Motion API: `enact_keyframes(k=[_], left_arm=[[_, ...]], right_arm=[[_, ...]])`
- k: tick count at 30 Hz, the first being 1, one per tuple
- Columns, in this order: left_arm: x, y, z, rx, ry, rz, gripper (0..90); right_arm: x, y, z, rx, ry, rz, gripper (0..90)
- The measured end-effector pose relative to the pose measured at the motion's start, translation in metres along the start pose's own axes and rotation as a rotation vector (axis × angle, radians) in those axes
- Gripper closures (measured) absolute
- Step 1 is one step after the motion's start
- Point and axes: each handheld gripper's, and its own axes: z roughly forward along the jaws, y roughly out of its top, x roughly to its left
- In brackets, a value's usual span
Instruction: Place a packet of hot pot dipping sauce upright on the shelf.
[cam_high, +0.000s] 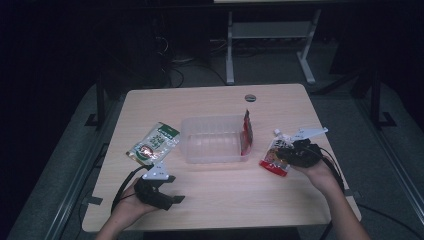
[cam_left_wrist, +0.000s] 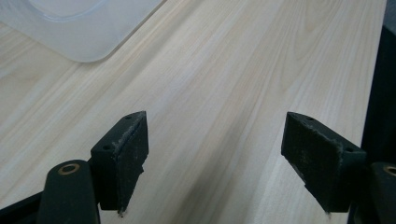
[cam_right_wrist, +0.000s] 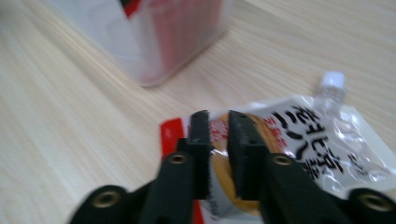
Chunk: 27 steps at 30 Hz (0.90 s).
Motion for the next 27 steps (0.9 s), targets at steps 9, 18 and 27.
enact_keyframes(k=[9,18,27], left_arm=[[0.005,-0.004,0.003,0.009,-0.003,-0.010,22.7],[0.007,-0.006,0.005,0.015,-0.006,-0.012,22.8],[0.006,-0.005,0.006,0.026,-0.007,0.001,22.8]], right_arm=[[-0.020,-0.010,0.012,0.030,-0.042,0.019,89.7],[-0.021,-0.012,0.032,0.101,-0.075,-0.003,89.7],[-0.020,-0.016,0.038,0.129,-0.076,0.016,90.0]])
